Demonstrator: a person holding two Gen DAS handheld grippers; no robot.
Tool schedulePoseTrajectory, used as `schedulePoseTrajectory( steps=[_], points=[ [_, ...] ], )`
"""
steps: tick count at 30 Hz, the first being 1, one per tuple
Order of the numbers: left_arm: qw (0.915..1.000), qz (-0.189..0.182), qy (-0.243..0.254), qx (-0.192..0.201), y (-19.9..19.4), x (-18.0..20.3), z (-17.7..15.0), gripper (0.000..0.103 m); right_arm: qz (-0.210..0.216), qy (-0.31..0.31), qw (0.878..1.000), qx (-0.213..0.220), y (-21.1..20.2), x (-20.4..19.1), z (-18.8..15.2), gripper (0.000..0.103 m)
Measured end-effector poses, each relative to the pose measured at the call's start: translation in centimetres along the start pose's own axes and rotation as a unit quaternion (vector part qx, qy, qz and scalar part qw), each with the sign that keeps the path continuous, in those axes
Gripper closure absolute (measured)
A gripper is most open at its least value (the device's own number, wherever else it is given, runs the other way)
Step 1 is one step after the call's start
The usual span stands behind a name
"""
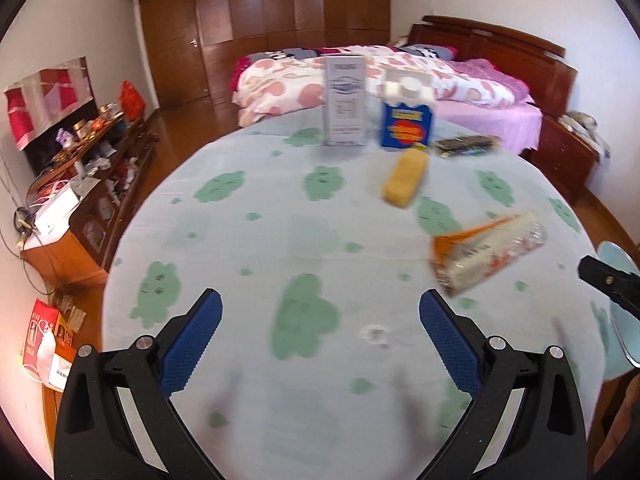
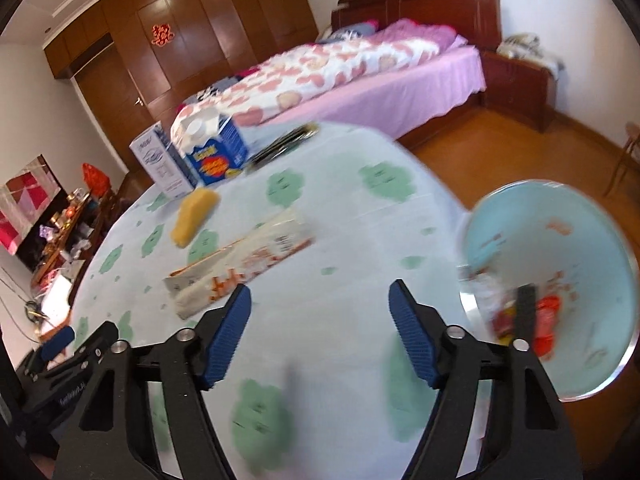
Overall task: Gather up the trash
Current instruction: 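Move both open tools back over the table toward the remaining wrappers, then grasp the white-and-orange snack wrapper with the right tool while the left tool grasps the yellow sponge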
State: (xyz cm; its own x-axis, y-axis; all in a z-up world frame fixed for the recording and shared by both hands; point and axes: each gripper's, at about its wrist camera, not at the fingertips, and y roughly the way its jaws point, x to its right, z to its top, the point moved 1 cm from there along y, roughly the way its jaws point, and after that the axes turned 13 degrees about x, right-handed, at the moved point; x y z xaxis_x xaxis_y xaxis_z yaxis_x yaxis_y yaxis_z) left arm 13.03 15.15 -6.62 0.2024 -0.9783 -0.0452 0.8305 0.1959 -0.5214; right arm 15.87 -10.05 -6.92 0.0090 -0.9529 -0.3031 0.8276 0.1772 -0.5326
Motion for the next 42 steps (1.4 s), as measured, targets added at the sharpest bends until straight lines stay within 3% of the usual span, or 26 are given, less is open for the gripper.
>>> schedulePoseTrajectory(
  steps=[11,16,18,21,26,29,35,42],
  points=[
    [0.9976,0.020,-0.066,0.001,1.4,-6.4,0.9,0.006,-0.013,0.060,0.996,-0.057,6.7,-5.7,0.3,0.032],
    [0.9977,0.019,-0.065,0.005,1.8,-7.6,1.2,0.006,-0.030,0.022,0.997,-0.073,8.7,-8.3,0.0,0.028],
    [0.9975,0.021,-0.068,0.004,2.1,-8.0,1.1,0.006,-0.032,-0.025,0.997,-0.067,8.9,-9.3,-0.5,0.029],
    [0.9969,0.022,-0.075,-0.003,2.8,-8.3,1.0,0.006,-0.029,-0.076,0.994,-0.069,9.0,-9.7,-0.8,0.035],
    [0.9971,0.017,-0.073,-0.013,3.7,-7.8,0.9,0.006,0.004,-0.118,0.990,-0.074,9.0,-8.8,-0.5,0.071],
    [0.9977,0.010,-0.065,-0.015,4.1,-7.1,1.0,0.007,0.036,-0.120,0.988,-0.089,8.6,-7.5,-0.4,0.080],
    [0.9984,-0.018,-0.050,-0.022,5.4,-4.9,1.5,0.008,0.051,-0.137,0.986,-0.085,6.5,-4.7,0.3,0.082],
    [0.9964,-0.078,-0.026,-0.020,8.3,-0.4,3.9,0.015,-0.015,-0.172,0.984,-0.035,4.7,-2.2,0.8,0.082]
  ],
)
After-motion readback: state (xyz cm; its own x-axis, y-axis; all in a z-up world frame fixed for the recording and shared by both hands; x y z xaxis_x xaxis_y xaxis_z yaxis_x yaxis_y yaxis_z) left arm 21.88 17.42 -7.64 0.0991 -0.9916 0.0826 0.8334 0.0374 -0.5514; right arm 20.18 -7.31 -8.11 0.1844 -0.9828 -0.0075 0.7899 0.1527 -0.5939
